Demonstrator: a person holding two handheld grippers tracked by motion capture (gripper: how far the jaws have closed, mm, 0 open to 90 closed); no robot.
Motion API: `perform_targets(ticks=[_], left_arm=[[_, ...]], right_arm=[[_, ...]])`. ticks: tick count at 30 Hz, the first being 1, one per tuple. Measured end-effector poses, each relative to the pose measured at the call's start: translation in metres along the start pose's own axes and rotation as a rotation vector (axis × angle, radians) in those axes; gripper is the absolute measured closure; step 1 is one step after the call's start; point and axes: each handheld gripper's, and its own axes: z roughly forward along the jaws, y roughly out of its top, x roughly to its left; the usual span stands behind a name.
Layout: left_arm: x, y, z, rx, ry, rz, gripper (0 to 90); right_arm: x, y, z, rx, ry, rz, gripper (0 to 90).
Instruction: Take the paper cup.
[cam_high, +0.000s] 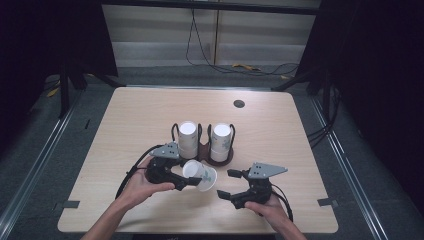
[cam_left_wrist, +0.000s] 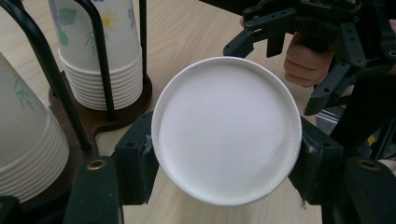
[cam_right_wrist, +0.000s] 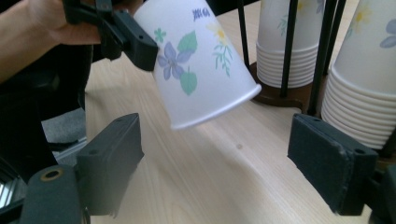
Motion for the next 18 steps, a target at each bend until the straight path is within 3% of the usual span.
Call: perform_targets(ticks=[18], left_arm=[[-0.0080,-0.0015,0.0074,-0.012,-0.041,-0.004,34.7]], right_arm=[[-0.0007,-0.0017,-0.0004,-0.082,0.061,0.030,14.5]])
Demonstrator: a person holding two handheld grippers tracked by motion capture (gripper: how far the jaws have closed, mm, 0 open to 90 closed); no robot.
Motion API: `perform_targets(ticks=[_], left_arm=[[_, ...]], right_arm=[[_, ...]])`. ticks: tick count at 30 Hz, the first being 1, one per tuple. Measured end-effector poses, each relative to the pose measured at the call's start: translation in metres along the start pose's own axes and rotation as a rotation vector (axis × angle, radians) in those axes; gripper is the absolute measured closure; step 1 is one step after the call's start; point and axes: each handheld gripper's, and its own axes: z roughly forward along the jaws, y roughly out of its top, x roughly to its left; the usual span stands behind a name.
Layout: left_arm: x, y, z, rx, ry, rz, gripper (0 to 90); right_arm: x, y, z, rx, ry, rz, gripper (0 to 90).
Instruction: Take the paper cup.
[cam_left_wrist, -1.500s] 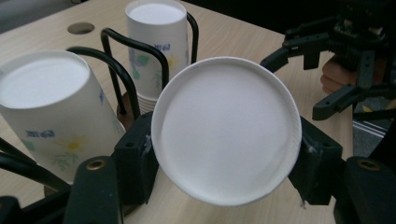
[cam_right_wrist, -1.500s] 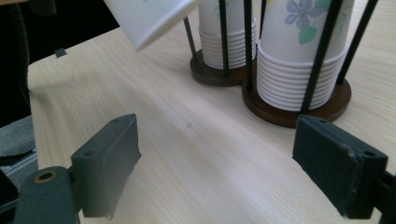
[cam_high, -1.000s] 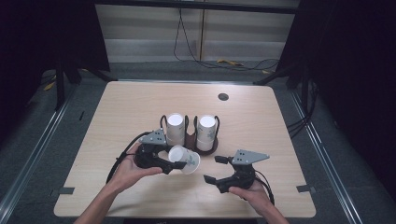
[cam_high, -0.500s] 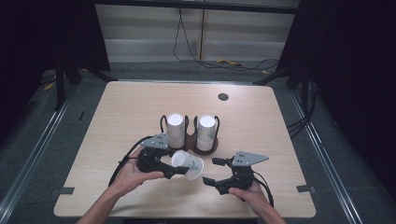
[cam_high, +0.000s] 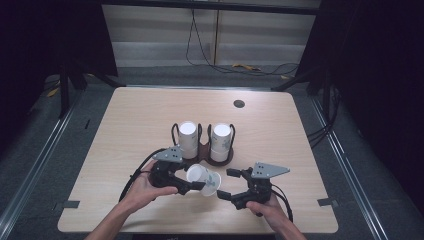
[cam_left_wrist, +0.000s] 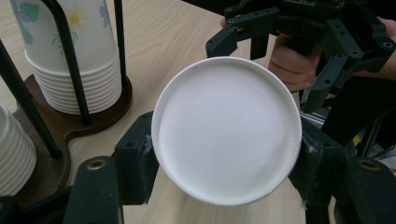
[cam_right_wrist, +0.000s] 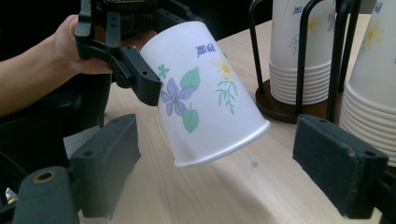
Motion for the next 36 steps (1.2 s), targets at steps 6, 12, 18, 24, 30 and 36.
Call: perform_targets(ticks=[6,12,18,24,30,36], left_arm=[[-0.002,0.003,-0.002,-0.012,-0.008,-0.003,34.7],[-0.004,0.004,-0.002,-0.012,-0.023,-0.003,34.8],[-0.008,0.006,0.001,-0.011,-0.043,0.003,34.8],[-0.010,0.008,0.001,-0.020,-0.046,0.005,34.8],[-0.013,0.010,0.002,-0.023,-0.063,0.010,34.8],[-0.016,0.013,0.001,-0.037,-0.091,0.010,34.8]], right_arm=[[0.001,-0.001,0.001,-0.022,0.033,0.015,18.8],[0.002,-0.001,0.001,-0.036,0.049,0.014,17.1],[0.001,0.000,0.000,-0.031,0.063,-0.010,16.3],[0.000,0.000,-0.001,-0.041,0.069,-0.006,17.3],[-0.002,-0.001,-0.003,-0.062,0.080,0.008,17.2],[-0.001,-0.001,-0.002,-0.064,0.115,0.013,16.1]])
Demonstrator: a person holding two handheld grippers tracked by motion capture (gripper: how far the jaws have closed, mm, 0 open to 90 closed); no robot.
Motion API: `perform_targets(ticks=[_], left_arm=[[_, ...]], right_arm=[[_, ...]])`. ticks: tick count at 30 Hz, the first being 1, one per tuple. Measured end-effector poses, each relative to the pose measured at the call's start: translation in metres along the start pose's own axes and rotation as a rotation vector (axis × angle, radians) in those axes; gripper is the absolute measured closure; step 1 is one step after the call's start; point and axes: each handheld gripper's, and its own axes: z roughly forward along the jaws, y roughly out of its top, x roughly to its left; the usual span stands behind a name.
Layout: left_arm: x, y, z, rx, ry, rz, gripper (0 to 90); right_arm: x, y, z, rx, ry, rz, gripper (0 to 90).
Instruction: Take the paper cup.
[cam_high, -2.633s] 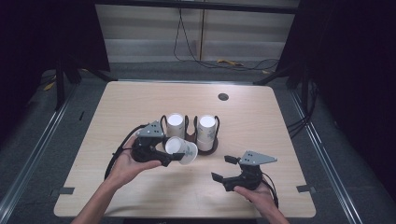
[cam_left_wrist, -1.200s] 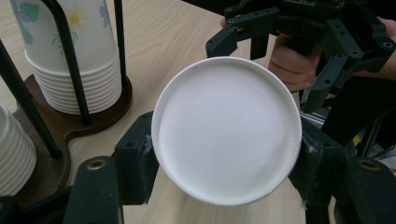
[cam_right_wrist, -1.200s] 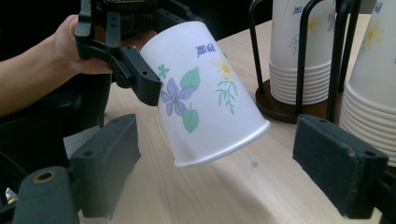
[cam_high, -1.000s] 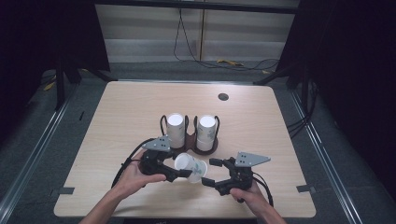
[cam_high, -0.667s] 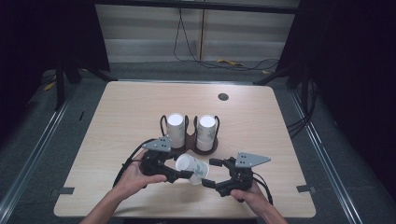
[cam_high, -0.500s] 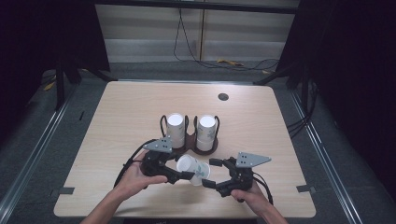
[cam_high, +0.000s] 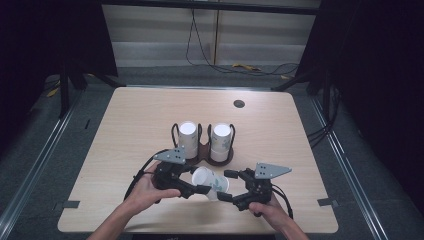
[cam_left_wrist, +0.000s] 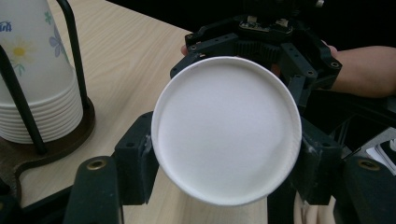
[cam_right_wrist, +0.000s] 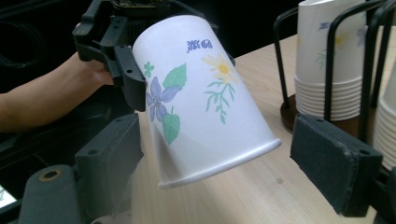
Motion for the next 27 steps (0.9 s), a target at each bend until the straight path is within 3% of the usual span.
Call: perform_targets(ticks=[7,10,23,27], left_arm=[[-0.002,0.001,0.002,-0.002,-0.022,0.002,34.8],[-0.002,0.000,0.003,0.003,-0.030,-0.001,34.8],[0.002,-0.002,0.006,0.002,-0.066,-0.028,34.9],[0.002,-0.002,0.005,-0.008,-0.073,-0.029,35.0]], right_arm=[[0.002,-0.001,0.002,0.011,0.031,-0.002,15.0],[0.001,-0.002,0.004,0.040,0.044,0.001,16.3],[0.000,-0.005,0.011,0.072,0.063,0.000,16.9],[-0.001,-0.005,0.010,0.071,0.065,-0.006,22.0]])
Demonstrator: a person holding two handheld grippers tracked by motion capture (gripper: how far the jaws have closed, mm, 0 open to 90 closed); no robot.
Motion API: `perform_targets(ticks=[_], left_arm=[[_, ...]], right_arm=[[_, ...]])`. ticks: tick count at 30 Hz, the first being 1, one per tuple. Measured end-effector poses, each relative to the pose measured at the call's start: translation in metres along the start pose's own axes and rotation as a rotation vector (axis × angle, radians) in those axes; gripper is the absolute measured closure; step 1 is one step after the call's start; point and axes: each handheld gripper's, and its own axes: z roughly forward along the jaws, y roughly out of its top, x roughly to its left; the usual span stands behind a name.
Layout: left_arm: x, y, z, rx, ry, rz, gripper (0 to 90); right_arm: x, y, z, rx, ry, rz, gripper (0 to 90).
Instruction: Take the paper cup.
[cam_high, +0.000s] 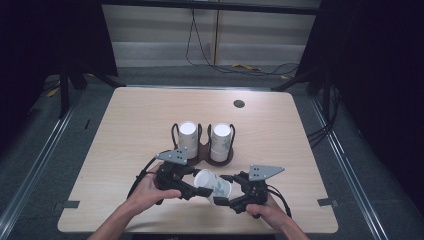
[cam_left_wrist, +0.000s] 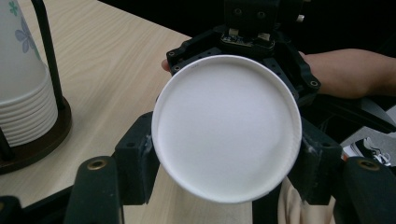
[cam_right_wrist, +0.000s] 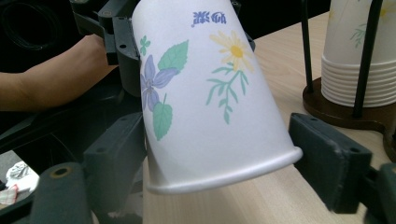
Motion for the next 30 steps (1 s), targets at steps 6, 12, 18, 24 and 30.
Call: perform_targets(ticks=[6,12,18,24,30], left_arm=[[0.003,-0.001,0.000,0.009,0.006,-0.012,34.4],[0.005,-0.003,0.001,0.030,0.023,-0.038,32.0],[0.007,-0.004,0.002,0.036,0.032,-0.045,23.8],[0.011,-0.005,0.001,0.064,0.053,-0.066,17.7],[0.011,-0.006,-0.002,0.083,0.080,-0.050,17.3]], right_arm=[[-0.002,-0.001,-0.001,0.012,0.009,0.007,25.4],[-0.003,-0.001,-0.002,0.014,0.003,0.013,28.6],[-0.004,0.000,-0.004,0.008,0.000,0.011,29.4],[-0.006,-0.001,-0.004,0.042,-0.009,0.032,29.4],[-0.006,-0.001,-0.004,0.055,-0.027,0.034,30.0]])
